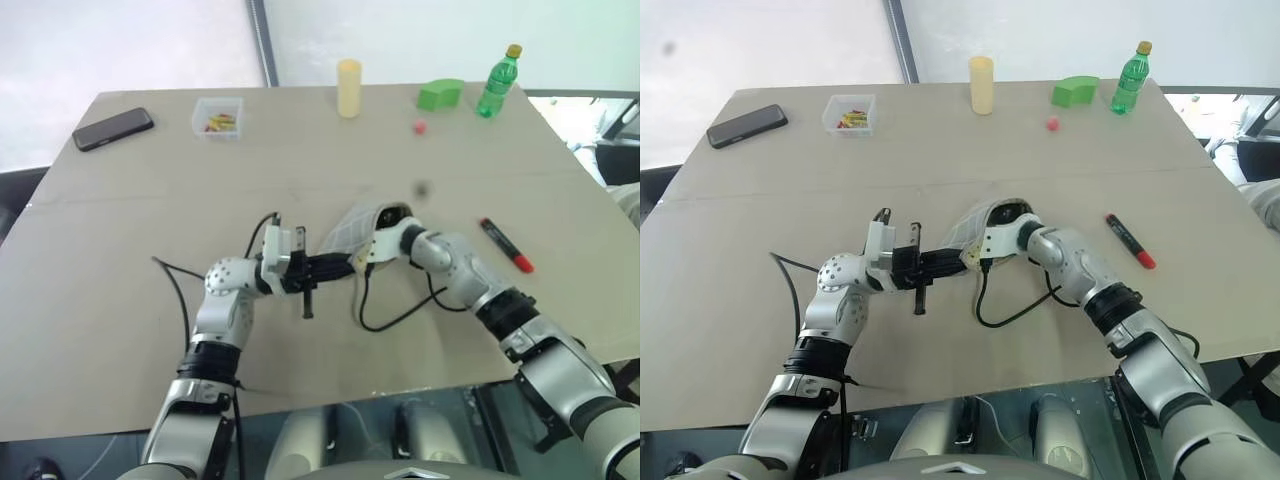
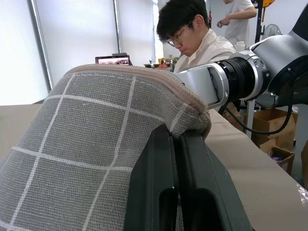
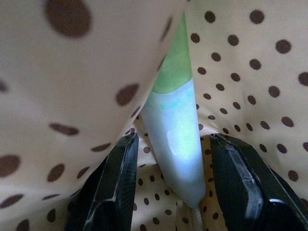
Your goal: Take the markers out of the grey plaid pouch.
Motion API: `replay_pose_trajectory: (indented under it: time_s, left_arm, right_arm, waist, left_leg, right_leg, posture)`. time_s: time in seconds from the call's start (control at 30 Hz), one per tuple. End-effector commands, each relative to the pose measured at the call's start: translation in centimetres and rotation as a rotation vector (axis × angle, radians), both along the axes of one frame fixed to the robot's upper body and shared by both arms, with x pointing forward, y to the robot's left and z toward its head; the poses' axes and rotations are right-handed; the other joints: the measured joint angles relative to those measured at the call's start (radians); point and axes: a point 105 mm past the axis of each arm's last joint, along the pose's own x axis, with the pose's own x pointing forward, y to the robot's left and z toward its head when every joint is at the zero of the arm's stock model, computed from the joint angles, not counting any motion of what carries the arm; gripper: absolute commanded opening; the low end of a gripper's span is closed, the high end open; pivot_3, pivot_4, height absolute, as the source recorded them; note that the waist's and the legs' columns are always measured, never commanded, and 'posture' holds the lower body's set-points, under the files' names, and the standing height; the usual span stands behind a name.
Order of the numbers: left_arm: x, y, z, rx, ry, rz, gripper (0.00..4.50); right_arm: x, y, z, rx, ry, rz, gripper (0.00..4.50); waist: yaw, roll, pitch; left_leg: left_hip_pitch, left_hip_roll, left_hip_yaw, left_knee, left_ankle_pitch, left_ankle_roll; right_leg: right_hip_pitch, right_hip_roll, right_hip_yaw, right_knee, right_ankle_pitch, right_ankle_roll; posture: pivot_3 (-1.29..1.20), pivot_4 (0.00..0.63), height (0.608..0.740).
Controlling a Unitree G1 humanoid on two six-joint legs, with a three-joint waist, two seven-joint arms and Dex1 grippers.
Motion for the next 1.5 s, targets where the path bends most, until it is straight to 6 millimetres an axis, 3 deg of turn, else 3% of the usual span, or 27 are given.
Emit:
replay_pose_trajectory:
  time_s: [0.03, 0.47, 0.57, 0.7, 1.0, 1.3, 1.5]
  left_arm:
    - [-1.6, -2.0, 2.7, -0.059, -0.139, -0.151, 0.00]
    - [0.0, -1.2, 2.9, -0.056, -0.112, -0.142, 0.00]
    - [0.2, -0.9, 2.9, -0.061, -0.104, -0.131, 0.00]
    - [0.5, -0.5, 3.0, -0.065, -0.096, -0.122, 0.00]
    - [1.5, -0.2, 2.6, -0.082, -0.045, -0.069, 0.00]
    - [4.9, 0.8, 1.2, 0.022, -0.006, 0.070, 0.00]
    - [5.7, 1.3, 0.8, 0.059, -0.008, 0.102, 0.00]
  right_arm:
    - [0.0, 0.4, -1.0, -0.077, -0.023, 0.017, 2.43]
    - [0.4, -0.2, -2.0, -0.121, -0.014, 0.011, 2.43]
    - [0.6, -0.3, -1.7, -0.111, -0.017, 0.002, 1.20]
    - [0.8, -0.8, -1.1, -0.095, -0.023, -0.019, 0.24]
    - [-0.2, -4.2, 1.3, -0.017, 0.008, -0.106, 0.24]
    - [-4.4, -6.5, 4.0, 0.137, 0.187, -0.118, 0.24]
    - [-6.0, -6.9, 5.7, 0.349, 0.351, -0.131, 0.24]
  waist:
    - [-0.001, 0.000, 0.000]
    - [0.000, 0.000, 0.000]
    - [0.000, 0.000, 0.000]
    - [0.000, 0.000, 0.000]
    - [0.003, 0.000, 0.000]
    - [0.004, 0.000, 0.000]
    - [0.005, -0.001, 0.000]
  left_leg:
    - [0.000, 0.000, 0.000, 0.000, 0.000, 0.000]
    - [0.000, 0.000, 0.000, 0.000, 0.000, 0.000]
    - [0.000, 0.000, 0.000, 0.000, 0.000, 0.000]
    - [0.000, 0.000, 0.001, 0.000, 0.000, 0.000]
    - [-0.001, -0.001, 0.001, 0.000, 0.000, 0.000]
    - [-0.001, 0.000, 0.001, 0.001, -0.002, 0.004]
    - [-0.001, 0.000, 0.000, 0.001, -0.002, 0.004]
  right_leg:
    - [0.000, 0.000, 0.000, 0.000, 0.000, 0.000]
    - [0.000, 0.000, 0.000, 0.000, 0.000, 0.000]
    - [0.000, 0.000, 0.000, 0.000, 0.000, 0.000]
    - [0.000, 0.000, 0.000, 0.000, 0.000, 0.000]
    - [0.000, 0.000, 0.000, -0.001, 0.000, 0.000]
    - [0.000, 0.000, 0.000, 0.000, 0.000, 0.000]
    - [0.000, 0.000, 0.000, 0.000, 0.000, 0.000]
  posture:
    - [0.00, 0.150, 0.736]
    - [0.00, 0.150, 0.736]
    - [0.00, 0.150, 0.736]
    - [0.00, 0.150, 0.736]
    - [0.00, 0.150, 0.736]
    - [0.00, 0.150, 0.736]
    - [0.00, 0.150, 0.736]
